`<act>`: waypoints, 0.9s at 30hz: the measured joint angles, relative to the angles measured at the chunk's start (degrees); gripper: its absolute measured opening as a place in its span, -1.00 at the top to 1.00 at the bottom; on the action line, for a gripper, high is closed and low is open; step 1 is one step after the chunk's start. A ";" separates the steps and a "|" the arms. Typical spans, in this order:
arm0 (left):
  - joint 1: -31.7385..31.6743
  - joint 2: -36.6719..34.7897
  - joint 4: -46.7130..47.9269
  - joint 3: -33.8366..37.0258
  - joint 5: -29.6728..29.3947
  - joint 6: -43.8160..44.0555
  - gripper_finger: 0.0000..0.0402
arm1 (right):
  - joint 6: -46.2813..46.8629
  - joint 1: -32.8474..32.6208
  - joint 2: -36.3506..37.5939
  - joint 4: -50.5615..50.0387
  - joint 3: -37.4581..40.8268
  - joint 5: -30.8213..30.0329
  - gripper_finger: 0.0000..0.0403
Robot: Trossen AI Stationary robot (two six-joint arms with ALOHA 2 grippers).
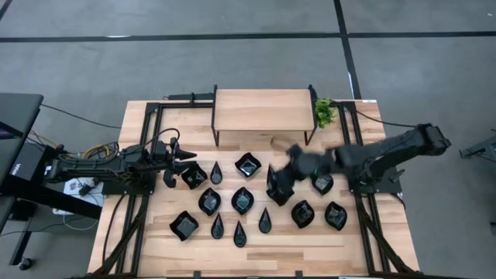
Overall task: Pick & Place Mini shaped plates
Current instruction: Put the drop-shaped plate on the shelf
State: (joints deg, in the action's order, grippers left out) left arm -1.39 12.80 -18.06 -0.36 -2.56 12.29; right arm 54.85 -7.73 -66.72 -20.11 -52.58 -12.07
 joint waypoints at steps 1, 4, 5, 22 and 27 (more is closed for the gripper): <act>0.00 0.00 0.00 0.00 0.01 0.00 0.31 | -1.72 2.08 1.59 -0.66 0.00 0.52 1.00; 0.02 0.00 -0.02 0.00 -0.01 0.00 0.31 | -6.27 9.37 5.99 -3.22 -0.04 2.51 1.00; 0.02 0.02 0.00 0.00 -0.01 0.00 0.31 | -7.73 11.86 7.36 -4.19 -0.04 3.62 1.00; 0.01 0.00 -0.37 0.00 -0.01 0.00 0.31 | -29.92 46.57 9.65 -7.54 -0.11 26.37 1.00; 0.02 0.00 -0.44 0.02 -0.01 0.00 0.31 | -30.73 53.58 4.66 -8.09 -3.42 31.62 1.00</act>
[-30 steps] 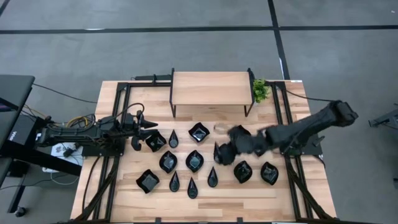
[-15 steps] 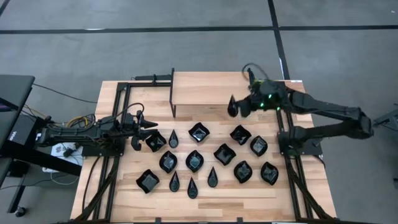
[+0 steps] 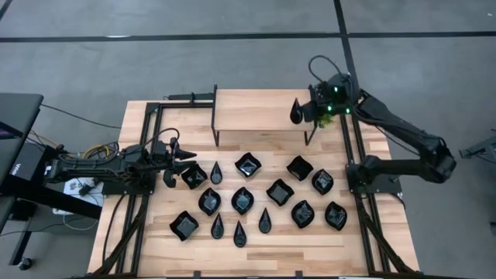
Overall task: Pick & Place Mini shaped plates
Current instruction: Put the drop-shaped plate on the shelf
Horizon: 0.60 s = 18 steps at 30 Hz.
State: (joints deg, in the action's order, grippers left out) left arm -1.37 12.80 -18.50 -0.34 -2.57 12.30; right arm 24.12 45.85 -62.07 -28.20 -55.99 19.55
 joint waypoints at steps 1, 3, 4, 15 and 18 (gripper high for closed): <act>-0.01 0.01 -0.02 -0.02 0.01 0.02 0.31 | -0.07 0.81 -1.21 -0.80 -1.30 0.23 1.00; 0.00 0.00 -0.02 -0.01 0.00 0.02 0.31 | -0.22 2.08 -3.80 -4.11 -4.33 0.49 1.00; -0.01 0.01 -0.04 -0.02 0.01 0.01 0.31 | -0.33 2.63 -5.28 -6.04 -6.12 0.60 1.00; 0.00 0.01 -0.88 -0.02 0.01 0.02 0.31 | -5.67 4.85 -16.91 -17.84 -19.24 1.88 1.00; -0.02 0.00 -0.90 -0.02 0.01 0.02 0.31 | -6.63 4.83 -17.52 -18.86 -18.45 1.68 1.00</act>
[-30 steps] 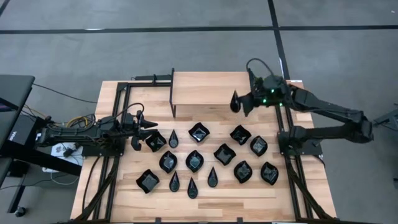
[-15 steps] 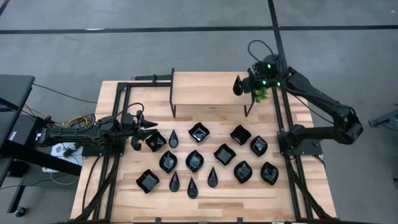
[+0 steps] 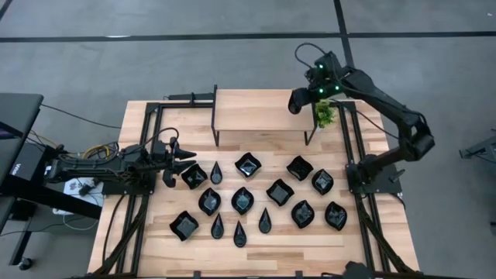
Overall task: Pick & Place Mini shaped plates
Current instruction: Put the drop-shaped plate on the shelf
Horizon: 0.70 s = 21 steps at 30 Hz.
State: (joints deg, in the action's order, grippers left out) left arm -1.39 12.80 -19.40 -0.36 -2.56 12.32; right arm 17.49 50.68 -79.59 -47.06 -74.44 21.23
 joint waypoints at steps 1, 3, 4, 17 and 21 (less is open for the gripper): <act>0.00 0.00 0.00 0.00 -0.01 0.00 0.31 | -0.55 0.00 -0.20 -0.44 0.43 -0.09 1.00; 0.00 0.00 -0.02 0.02 -0.01 0.00 0.31 | -1.56 0.16 -0.49 -1.46 1.50 -0.88 1.00; 0.02 0.02 -0.04 0.00 -0.01 0.00 0.31 | -2.02 0.28 -0.61 -1.47 2.19 -1.78 1.00; 0.01 0.02 -0.54 0.00 -0.01 0.00 0.31 | -1.11 1.20 -0.59 8.77 9.28 -2.01 1.00; 0.02 0.00 -0.85 0.00 -0.01 0.00 0.31 | -0.93 1.66 -1.17 8.81 9.28 -3.06 1.00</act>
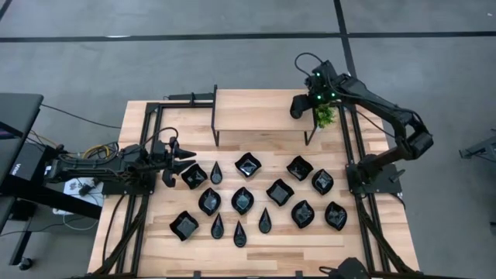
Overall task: Pick & Place Mini shaped plates
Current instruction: Put the drop-shaped plate on the shelf
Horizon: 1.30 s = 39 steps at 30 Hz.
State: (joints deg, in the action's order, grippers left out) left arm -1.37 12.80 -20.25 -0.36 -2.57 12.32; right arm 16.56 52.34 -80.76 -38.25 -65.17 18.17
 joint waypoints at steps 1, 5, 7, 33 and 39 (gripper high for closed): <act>-0.02 0.02 -0.04 0.00 0.00 -0.01 0.31 | 0.00 -0.04 -0.29 0.00 0.00 -0.01 1.00; 0.00 0.00 -0.42 0.00 0.00 0.00 0.31 | 0.15 -0.43 -1.57 0.03 0.00 -0.07 1.00; -0.01 0.02 -0.42 0.00 0.01 0.00 0.31 | 0.55 -0.84 -2.14 0.64 0.00 -0.22 1.00; 0.00 0.02 -0.85 0.00 0.00 -0.04 0.31 | -0.02 -0.83 -1.69 0.99 0.00 -2.20 0.74; 0.00 0.02 -0.93 0.00 0.00 -0.04 0.31 | -0.17 -0.74 0.67 0.91 0.00 -4.37 0.75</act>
State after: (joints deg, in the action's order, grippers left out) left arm -1.37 12.82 -21.17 -0.36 -2.57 12.27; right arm 16.38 51.59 -80.09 -37.34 -65.17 13.80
